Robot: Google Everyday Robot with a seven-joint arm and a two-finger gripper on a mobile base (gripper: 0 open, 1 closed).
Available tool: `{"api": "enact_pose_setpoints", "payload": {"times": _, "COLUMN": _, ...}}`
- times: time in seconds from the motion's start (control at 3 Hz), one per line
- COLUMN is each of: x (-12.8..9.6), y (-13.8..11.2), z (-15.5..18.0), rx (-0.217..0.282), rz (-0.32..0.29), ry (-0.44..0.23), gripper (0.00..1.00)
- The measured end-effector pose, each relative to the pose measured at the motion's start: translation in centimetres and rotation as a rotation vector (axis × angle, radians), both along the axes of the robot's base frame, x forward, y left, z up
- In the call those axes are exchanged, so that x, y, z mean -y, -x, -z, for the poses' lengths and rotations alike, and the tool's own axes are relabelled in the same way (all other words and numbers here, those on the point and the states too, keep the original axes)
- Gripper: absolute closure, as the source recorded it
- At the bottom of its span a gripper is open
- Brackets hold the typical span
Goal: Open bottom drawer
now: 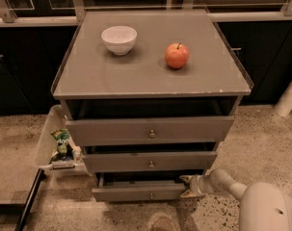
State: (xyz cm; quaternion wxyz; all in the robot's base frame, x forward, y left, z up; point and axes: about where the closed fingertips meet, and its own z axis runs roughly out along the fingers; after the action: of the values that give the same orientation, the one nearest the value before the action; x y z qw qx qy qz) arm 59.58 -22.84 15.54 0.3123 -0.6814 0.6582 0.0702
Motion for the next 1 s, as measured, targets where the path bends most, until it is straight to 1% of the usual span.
{"api": "enact_pose_setpoints", "payload": {"times": 0.33, "x": 0.3, "y": 1.6, "z": 1.3, "rx": -0.046, "rz": -0.028, "ry": -0.022, "gripper": 0.15}}
{"api": "enact_pose_setpoints", "payload": {"times": 0.67, "x": 0.7, "y": 1.9, "z": 1.2, "rx": -0.047, "rz": -0.032, "ry": -0.020, "gripper": 0.38}}
{"api": "enact_pose_setpoints", "payload": {"times": 1.0, "x": 0.7, "y": 4.1, "z": 0.4, "rx": -0.050, "rz": -0.061, "ry": -0.008, "gripper": 0.61}}
